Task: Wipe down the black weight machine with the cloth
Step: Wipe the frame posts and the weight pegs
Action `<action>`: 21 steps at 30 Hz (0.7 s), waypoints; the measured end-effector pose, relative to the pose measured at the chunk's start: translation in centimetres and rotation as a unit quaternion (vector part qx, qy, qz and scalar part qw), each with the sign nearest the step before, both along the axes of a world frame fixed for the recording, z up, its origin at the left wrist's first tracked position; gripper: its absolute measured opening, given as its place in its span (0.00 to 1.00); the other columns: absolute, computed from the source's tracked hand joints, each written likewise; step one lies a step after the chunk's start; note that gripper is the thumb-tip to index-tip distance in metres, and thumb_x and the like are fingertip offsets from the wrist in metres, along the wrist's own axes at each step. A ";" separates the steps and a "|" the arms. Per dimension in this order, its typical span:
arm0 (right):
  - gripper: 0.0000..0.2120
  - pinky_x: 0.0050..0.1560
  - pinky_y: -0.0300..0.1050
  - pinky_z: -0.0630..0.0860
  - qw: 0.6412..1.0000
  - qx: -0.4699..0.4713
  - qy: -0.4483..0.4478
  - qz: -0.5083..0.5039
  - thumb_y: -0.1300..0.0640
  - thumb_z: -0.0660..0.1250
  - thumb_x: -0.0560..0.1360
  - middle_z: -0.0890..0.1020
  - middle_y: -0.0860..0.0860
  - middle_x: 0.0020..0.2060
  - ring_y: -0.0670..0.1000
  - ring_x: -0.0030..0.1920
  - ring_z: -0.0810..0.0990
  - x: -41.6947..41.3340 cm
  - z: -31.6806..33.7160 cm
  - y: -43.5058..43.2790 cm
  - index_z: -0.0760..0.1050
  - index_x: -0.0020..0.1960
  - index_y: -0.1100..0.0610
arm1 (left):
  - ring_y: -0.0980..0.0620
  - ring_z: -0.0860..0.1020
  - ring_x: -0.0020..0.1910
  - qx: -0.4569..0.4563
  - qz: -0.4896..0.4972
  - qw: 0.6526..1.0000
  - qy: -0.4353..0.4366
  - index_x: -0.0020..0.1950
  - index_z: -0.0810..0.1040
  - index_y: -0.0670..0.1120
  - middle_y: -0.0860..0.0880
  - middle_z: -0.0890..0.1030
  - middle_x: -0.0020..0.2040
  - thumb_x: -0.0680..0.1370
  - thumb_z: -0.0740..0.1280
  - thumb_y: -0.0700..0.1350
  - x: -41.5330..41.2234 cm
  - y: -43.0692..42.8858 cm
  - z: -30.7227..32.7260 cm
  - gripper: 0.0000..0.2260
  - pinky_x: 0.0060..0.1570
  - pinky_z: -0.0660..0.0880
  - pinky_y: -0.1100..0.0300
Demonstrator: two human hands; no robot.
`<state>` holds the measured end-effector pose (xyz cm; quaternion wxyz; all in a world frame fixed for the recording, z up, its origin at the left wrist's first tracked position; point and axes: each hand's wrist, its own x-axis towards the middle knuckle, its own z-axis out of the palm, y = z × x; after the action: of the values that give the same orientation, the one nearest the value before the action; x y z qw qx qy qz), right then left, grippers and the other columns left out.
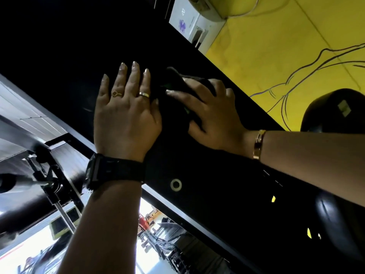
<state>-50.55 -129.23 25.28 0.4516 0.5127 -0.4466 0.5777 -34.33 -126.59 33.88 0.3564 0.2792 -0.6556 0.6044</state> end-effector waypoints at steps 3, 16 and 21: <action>0.30 0.47 0.49 0.60 1.000 -0.026 0.008 0.001 0.43 0.56 0.71 0.70 0.50 0.70 0.61 0.60 0.69 -1.7 2.2 -0.8 0.67 0.73 0.44 | 0.45 0.60 0.77 -0.011 -0.005 1.000 -0.004 0.75 0.66 0.44 0.43 0.65 0.76 0.80 0.51 0.52 0.1 -0.1 0.0 0.26 0.75 0.50 0.47; 0.32 0.62 0.66 0.60 0.959 0.113 -0.253 0.069 0.40 0.48 0.72 0.59 0.52 0.75 0.65 0.69 0.58 0.5 -1.2 0.5 0.55 0.76 0.39 | 0.46 0.60 0.76 0.020 0.052 0.993 -0.106 0.76 0.65 0.47 0.47 0.64 0.76 0.78 0.49 0.57 -0.1 0.4 -2.1 0.28 0.75 0.53 0.44; 0.28 0.49 0.64 0.70 0.989 0.054 -0.129 0.053 0.43 0.54 0.70 0.69 0.56 0.69 0.67 0.59 0.69 -1.3 -4.5 -0.2 0.61 0.71 0.42 | 0.45 0.58 0.77 0.021 0.052 0.996 -0.063 0.77 0.63 0.45 0.44 0.62 0.77 0.78 0.51 0.56 -0.8 -0.1 -5.3 0.29 0.75 0.52 0.45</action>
<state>-51.84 -129.46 20.82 0.3307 0.4805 -0.5042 0.6368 -35.12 -126.69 28.55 0.2764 0.2817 -0.6736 0.6249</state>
